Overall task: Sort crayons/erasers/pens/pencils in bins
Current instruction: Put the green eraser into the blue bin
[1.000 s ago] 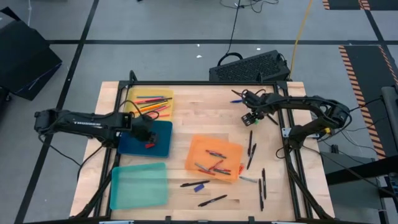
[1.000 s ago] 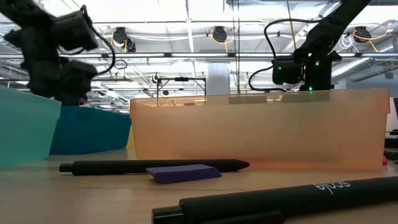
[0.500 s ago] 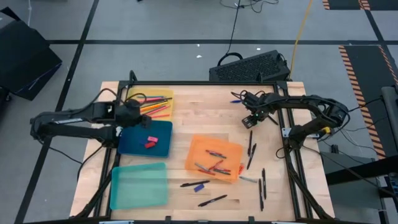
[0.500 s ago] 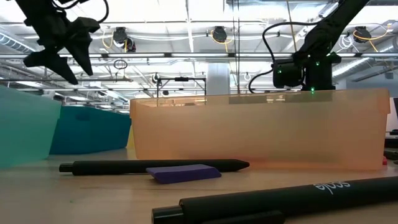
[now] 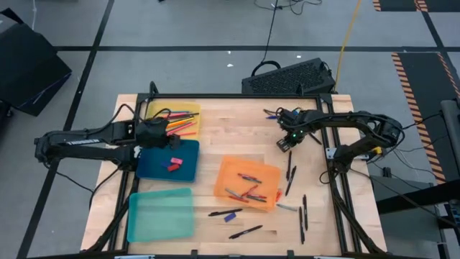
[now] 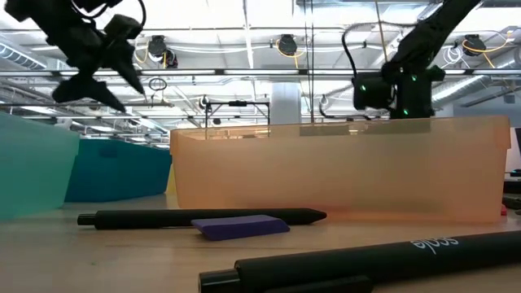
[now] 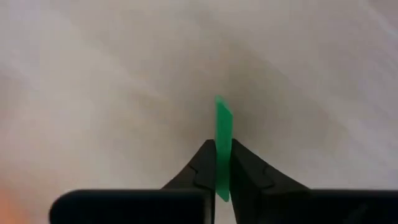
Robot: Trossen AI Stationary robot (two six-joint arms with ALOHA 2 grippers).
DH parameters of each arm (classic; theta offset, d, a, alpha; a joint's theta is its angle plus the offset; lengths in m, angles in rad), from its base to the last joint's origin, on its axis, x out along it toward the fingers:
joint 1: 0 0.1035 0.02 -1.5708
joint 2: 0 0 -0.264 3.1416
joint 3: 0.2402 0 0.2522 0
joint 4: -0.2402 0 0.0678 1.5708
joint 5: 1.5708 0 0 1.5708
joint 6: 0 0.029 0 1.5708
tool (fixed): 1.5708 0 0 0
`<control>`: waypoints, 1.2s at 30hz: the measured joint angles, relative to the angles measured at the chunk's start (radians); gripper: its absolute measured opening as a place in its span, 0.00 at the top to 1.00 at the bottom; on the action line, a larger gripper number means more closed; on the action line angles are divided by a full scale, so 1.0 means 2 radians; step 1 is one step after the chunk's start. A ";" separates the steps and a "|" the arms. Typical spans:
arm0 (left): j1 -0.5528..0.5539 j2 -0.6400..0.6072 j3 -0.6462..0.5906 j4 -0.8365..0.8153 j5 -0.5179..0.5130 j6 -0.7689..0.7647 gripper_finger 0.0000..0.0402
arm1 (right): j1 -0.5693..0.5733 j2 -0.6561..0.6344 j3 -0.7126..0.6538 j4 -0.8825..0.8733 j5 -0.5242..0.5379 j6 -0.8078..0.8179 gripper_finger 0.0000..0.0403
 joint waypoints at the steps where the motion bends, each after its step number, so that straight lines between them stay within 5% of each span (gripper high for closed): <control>1: 0.004 0.004 -0.006 0.025 0.012 0.000 0.43 | 0.008 -0.005 0.008 0.001 -0.002 -0.003 0.96; 7: 0.025 0.055 -0.015 0.186 0.069 0.099 0.43 | 0.069 -0.020 0.096 0.026 -0.023 -0.026 0.96; 11: 0.027 0.107 0.001 0.292 0.100 0.207 0.43 | 0.109 -0.022 0.162 0.114 -0.083 -0.039 0.97; 18: 0.027 0.195 0.009 0.492 0.156 0.312 0.43 | 0.154 -0.022 0.214 0.246 -0.083 -0.039 0.97; 26: 0.027 0.247 0.010 0.740 0.158 0.336 0.50 | 0.176 -0.021 0.214 0.338 -0.053 -0.026 0.97; 36: 0.026 0.301 0.032 0.791 0.152 0.313 0.61 | 0.180 -0.004 0.215 0.423 -0.054 -0.029 0.97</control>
